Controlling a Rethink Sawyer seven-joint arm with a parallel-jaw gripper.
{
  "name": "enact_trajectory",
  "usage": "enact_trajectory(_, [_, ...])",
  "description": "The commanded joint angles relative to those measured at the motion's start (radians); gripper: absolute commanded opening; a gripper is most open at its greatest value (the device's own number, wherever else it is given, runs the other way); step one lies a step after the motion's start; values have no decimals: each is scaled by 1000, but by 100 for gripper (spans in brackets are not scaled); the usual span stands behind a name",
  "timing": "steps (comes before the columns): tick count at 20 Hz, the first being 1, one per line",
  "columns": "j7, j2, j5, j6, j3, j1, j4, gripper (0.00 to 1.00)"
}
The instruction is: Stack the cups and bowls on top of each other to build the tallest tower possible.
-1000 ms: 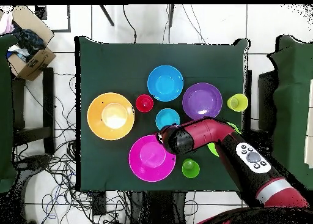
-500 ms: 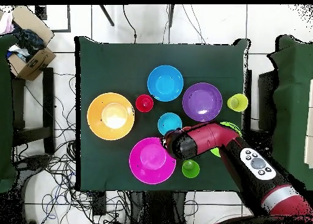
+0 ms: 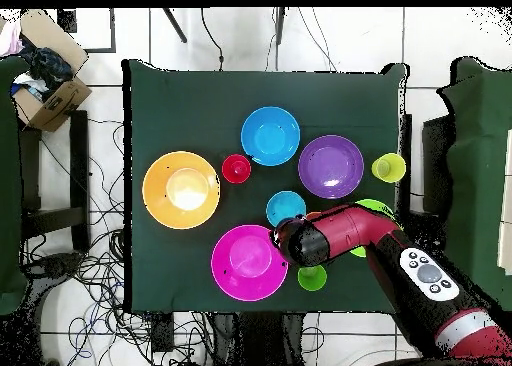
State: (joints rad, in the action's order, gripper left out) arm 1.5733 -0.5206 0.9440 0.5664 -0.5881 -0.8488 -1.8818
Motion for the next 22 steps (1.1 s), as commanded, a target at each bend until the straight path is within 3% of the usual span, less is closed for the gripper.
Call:
enact_trajectory(1, [-360, 94, 102, 67, -45, -5, 39, 100])
enact_trajectory(9, [-414, 104, 99, 77, -80, -26, 49, 100])
enact_trajectory(16, [-473, 50, 101, 95, -117, -15, 28, 100])
enact_trajectory(17, [-482, 57, 97, 88, -126, -18, 26, 0])
enact_trajectory(19, [-429, 71, 75, 56, -136, -35, 28, 0])
enact_trajectory(22, [-566, 89, 85, 78, -184, -49, 23, 0])
